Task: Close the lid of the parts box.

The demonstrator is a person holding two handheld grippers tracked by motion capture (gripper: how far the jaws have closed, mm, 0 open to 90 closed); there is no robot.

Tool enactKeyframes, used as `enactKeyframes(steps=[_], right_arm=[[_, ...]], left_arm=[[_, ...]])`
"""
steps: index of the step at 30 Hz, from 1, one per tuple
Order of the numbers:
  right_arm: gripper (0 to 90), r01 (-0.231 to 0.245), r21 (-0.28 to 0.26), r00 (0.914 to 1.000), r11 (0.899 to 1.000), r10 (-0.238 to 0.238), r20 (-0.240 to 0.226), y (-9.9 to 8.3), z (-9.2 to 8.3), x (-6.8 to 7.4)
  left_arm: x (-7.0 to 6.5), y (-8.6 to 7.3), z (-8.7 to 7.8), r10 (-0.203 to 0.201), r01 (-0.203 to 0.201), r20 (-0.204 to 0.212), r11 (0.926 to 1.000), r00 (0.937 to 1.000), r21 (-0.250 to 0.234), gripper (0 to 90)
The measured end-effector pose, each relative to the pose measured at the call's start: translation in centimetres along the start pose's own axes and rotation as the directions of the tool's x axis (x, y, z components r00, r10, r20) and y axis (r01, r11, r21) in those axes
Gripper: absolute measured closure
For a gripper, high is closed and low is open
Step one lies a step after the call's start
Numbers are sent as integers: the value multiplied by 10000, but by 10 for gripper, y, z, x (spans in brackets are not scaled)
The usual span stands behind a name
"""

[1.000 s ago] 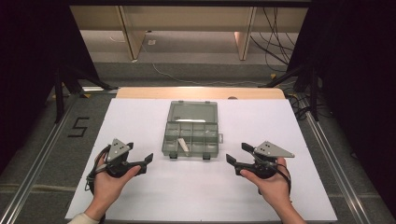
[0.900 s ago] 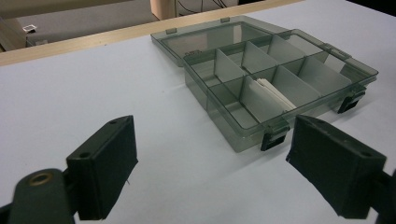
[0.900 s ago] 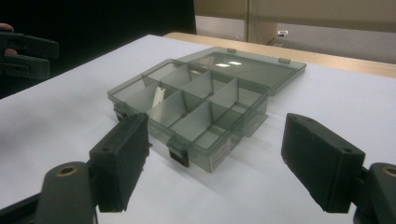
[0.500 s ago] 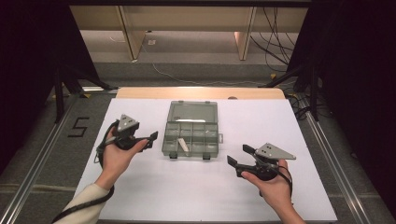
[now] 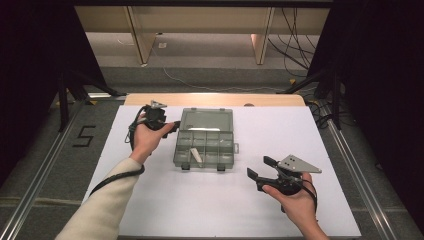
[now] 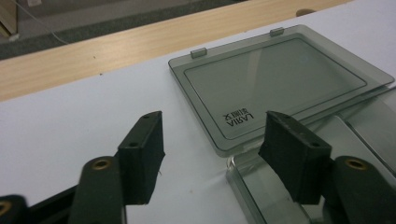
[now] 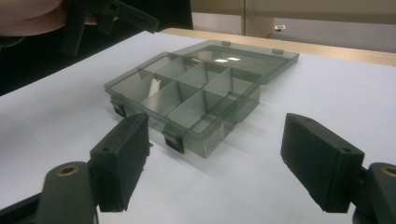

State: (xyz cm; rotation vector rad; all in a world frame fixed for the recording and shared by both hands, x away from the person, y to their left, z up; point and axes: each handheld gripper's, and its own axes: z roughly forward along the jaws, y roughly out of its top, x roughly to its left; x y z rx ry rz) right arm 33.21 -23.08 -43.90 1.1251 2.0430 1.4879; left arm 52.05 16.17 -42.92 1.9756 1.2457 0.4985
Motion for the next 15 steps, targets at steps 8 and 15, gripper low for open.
enactKeyframes(steps=[8,15], right_arm=[[251,-54,-45,9996,10000,55,292,-1,-10,-6],[253,28,296,9995,9996,-36,302,0,-14,-5]], left_arm=[[11,15,38,-1001,1018,-211,9893,9948,1046,530],[7,20,57,-1002,1036,-296,9826,9945,1539,625]])
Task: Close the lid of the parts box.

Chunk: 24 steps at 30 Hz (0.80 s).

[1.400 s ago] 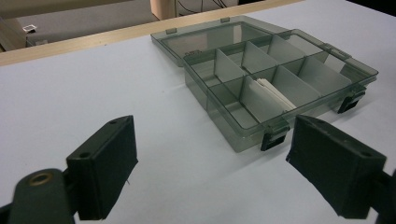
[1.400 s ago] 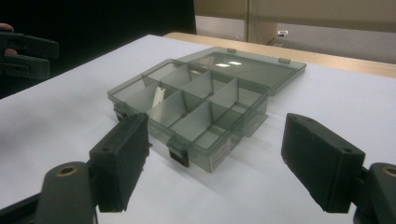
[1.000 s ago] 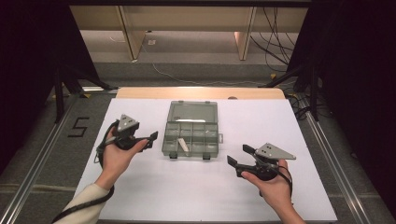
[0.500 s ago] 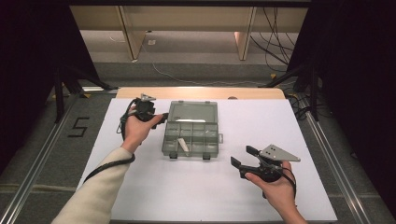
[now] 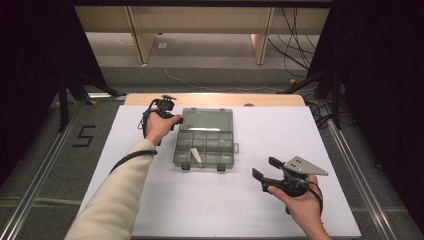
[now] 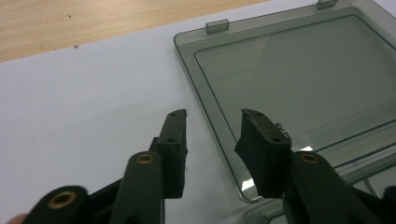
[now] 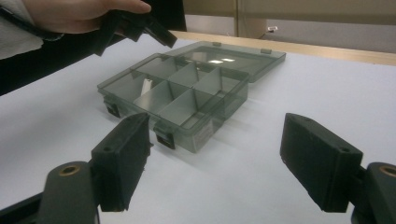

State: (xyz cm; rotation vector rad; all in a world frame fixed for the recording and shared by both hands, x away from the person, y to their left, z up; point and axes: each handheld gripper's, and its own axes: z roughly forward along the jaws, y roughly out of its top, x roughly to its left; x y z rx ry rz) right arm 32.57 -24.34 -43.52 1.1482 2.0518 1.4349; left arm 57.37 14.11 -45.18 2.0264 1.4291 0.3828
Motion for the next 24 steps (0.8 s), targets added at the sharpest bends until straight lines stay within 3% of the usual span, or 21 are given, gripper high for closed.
enactKeyframes(steps=[1,2,7,12,14,22,24], right_arm=[[253,17,10,10000,10000,-17,-23,0,0,1],[253,59,-332,9999,9994,-62,-95,-1,3,1],[256,64,-141,9999,9999,-65,-103,-1,3,2],[257,-34,-360,9998,9993,27,-180,-1,4,2],[257,92,-35,9999,10000,-92,-48,0,2,2],[257,112,-113,9998,9999,-114,-171,1,3,4],[257,-95,-20,9997,10000,94,-227,1,2,5]], left_arm=[[-1,1,1,2,-2,9,9999,10000,130,638],[-2,2,4,-74,76,-99,9998,9999,187,662],[-2,6,11,-372,379,-151,9979,9992,534,739],[-2,10,14,-575,592,-246,9952,9980,773,756],[-3,11,16,-769,791,-293,9935,9966,814,762],[-4,11,23,-928,968,-475,9913,9945,889,796],[-6,13,22,-1223,1281,-587,9860,9908,1071,813]])
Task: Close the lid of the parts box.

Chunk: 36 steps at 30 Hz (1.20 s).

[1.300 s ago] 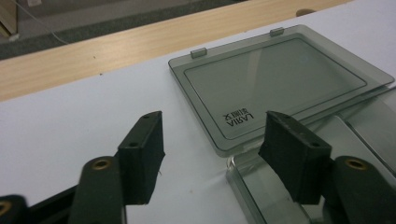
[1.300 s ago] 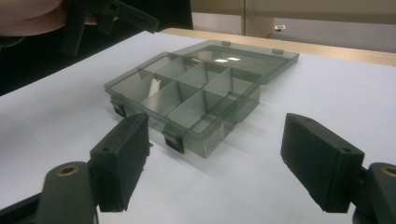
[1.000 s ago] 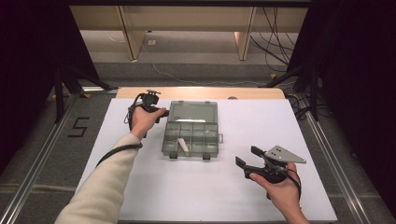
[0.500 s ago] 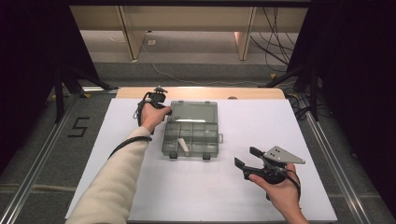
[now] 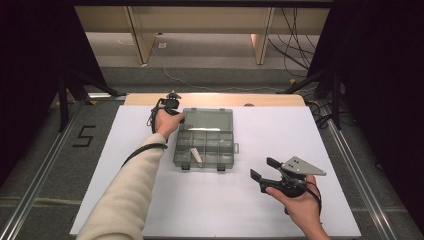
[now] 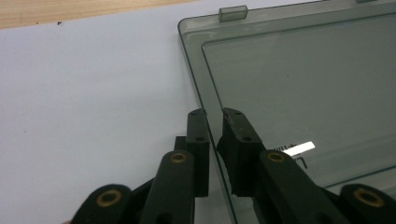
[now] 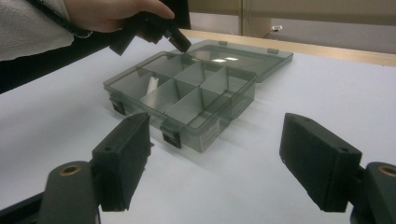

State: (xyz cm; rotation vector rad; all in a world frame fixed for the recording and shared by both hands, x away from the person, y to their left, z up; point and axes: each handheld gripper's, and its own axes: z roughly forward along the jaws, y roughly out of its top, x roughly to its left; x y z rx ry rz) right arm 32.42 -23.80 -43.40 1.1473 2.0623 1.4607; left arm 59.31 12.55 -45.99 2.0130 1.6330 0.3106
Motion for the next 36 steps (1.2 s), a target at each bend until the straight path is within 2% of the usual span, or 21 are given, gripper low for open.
enactKeyframes(steps=[1,5,6,7,8,11,14,15,16,17,19,20,21,22,23,24,27,31,32,33,36], right_arm=[[258,104,-50,9999,9999,-104,30,0,1,-1],[258,-47,-121,9999,9999,46,-111,-1,1,0],[258,61,-198,10000,9998,-63,-66,-1,2,-1],[258,88,-103,10000,9999,-88,-38,-1,2,-1],[258,135,-257,9999,9996,-136,-18,-2,4,-2],[259,62,-139,10000,9999,-62,-44,-2,5,-2],[259,147,237,9997,9996,-151,167,1,5,-3],[260,178,18,9998,9998,-178,100,1,7,-4],[261,105,242,9998,9997,-109,150,3,6,-5],[261,-40,-37,10000,10000,41,78,3,10,-5],[262,11,-198,9999,9998,-8,146,5,13,-6],[264,-35,-19,9999,10000,36,114,7,13,-6],[264,126,-197,9997,9997,-122,194,7,16,-7],[265,-44,-10,9999,10000,44,143,9,17,-7],[267,40,207,9995,9998,-47,318,13,18,-7],[268,-3,72,9998,10000,1,223,13,21,-8],[282,23,120,9992,9999,-28,394,22,33,-13],[291,58,329,9978,9994,-80,660,35,51,-21],[292,49,432,9978,9991,-77,658,38,54,-22],[294,64,310,9980,9995,-83,630,41,61,-25],[303,-290,565,9972,9980,249,712,53,78,-32]], left_arm=[[0,0,1,-73,73,-1,9998,10000,-181,837],[1,1,0,-81,81,-87,10000,9999,32,856],[1,1,0,-448,448,-165,9990,9989,32,861],[1,-1,1,-653,650,-121,9977,9978,-198,871],[1,0,0,-886,885,-63,9960,9960,-135,877],[1,-2,-1,-1170,1167,-68,9926,9931,-334,886],[0,-2,-4,-1340,1334,-87,9899,9909,-479,891],[0,-3,-5,-1313,1309,-30,9896,9913,-601,892],[0,-4,-5,-1375,1373,21,9883,9905,-671,892],[1,-4,-6,-1408,1409,55,9875,9900,-713,893],[1,-5,-7,-1400,1404,105,9870,9901,-788,894],[1,-5,-8,-1405,1408,97,9862,9900,-865,894],[1,-5,-9,-1379,1383,110,9862,9904,-908,894],[2,-5,-9,-1179,1206,309,9863,9925,-1127,895],[1,-6,-10,-1290,1307,221,9849,9914,-1134,895],[1,-6,-12,-1388,1397,154,9843,9902,-1079,895],[1,-7,-16,-1406,1422,216,9818,9898,-1258,895],[1,-10,-19,-1258,1282,250,9797,9917,-1545,895],[1,-10,-21,-1267,1297,299,9806,9915,-1468,895],[2,-11,-21,-1237,1271,309,9791,9918,-1591,895],[2,-12,-24,-1117,1160,352,9801,9931,-1611,895]])
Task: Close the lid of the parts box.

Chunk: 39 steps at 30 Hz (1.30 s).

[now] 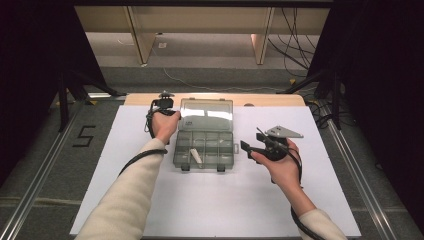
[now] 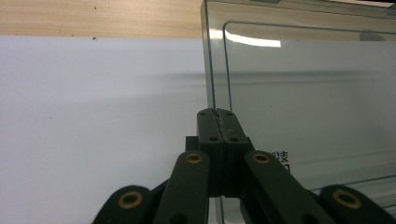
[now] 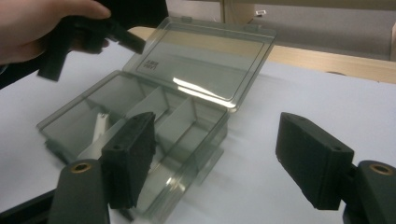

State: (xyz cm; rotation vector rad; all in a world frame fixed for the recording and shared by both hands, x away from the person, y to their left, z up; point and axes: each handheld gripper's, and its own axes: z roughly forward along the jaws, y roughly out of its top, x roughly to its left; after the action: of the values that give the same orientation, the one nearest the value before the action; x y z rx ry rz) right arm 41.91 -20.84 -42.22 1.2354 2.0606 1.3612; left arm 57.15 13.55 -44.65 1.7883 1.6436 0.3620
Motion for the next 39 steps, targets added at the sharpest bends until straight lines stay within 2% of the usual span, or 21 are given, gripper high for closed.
enactKeyframes(steps=[4,7,10,12,15,16,17,19,21,23,24,26,27,28,29,31,33,35,37,38,39], right_arm=[[322,44,-60,9995,10000,-42,303,17,19,-7],[341,-162,6,9983,9999,161,553,30,31,-10],[372,-202,-125,9949,9997,214,990,41,44,-16],[386,-525,0,9936,9986,523,1000,46,51,-19],[402,-622,303,9909,9976,581,1217,52,65,-24],[406,-656,406,9906,9970,601,1231,53,69,-25],[413,-658,500,9902,9966,590,1268,54,73,-26],[443,-789,613,9881,9950,699,1369,55,83,-29],[469,-983,755,9857,9923,867,1442,56,91,-31],[493,-985,892,9840,9911,837,1572,56,98,-31],[508,-1076,846,9819,9906,925,1653,56,102,-31],[523,-1052,892,9794,9904,877,1817,55,107,-31],[538,-902,994,9807,9909,710,1822,54,111,-30],[545,-1054,1080,9796,9885,846,1821,54,113,-29],[557,-869,1091,9805,9902,657,1851,54,117,-29],[576,-1271,1259,9764,9839,1018,1903,54,122,-25],[598,-1031,1308,9785,9860,769,1915,55,127,-26],[621,-1142,1418,9764,9833,848,1984,55,131,-26],[642,-1149,1455,9764,9827,847,1986,55,134,-28],[646,-1191,1426,9744,9826,881,2067,55,136,-28],[660,-1368,1402,9724,9806,1059,2078,55,137,-28]], left_arm=[[1,-2,-1,159,-157,81,9995,9998,-256,895],[2,-3,-3,201,-196,136,9994,9997,-297,895],[2,-3,-6,260,-253,187,9990,9995,-372,895],[1,-3,-8,263,-253,204,9987,9994,-443,895],[2,-3,-11,416,-403,245,9980,9988,-493,895],[1,-4,-12,323,-309,259,9981,9991,-529,895],[2,-4,-12,431,-415,274,9975,9987,-575,895],[1,-5,-12,183,-158,333,9971,9993,-743,894],[2,-5,-12,235,-207,352,9967,9991,-783,895],[4,-6,-14,468,-444,386,9971,9982,-610,894],[3,-6,-13,275,-241,417,9966,9988,-794,895],[3,-6,-14,182,-150,412,9969,9990,-771,894],[3,-6,-14,208,-174,429,9968,9989,-783,894],[4,-6,-15,235,-198,465,9968,9986,-781,894],[4,-7,-15,286,-245,485,9963,9984,-822,894],[4,-7,-16,423,-384,468,9960,9980,-810,894],[5,-7,-18,597,-566,447,9960,9972,-686,894],[5,-8,-18,500,-458,484,9954,9976,-837,894],[5,-8,-18,548,-505,503,9953,9972,-830,895],[6,-8,-19,714,-678,505,9952,9962,-706,895],[7,-8,-20,734,-697,508,9950,9960,-715,894]])
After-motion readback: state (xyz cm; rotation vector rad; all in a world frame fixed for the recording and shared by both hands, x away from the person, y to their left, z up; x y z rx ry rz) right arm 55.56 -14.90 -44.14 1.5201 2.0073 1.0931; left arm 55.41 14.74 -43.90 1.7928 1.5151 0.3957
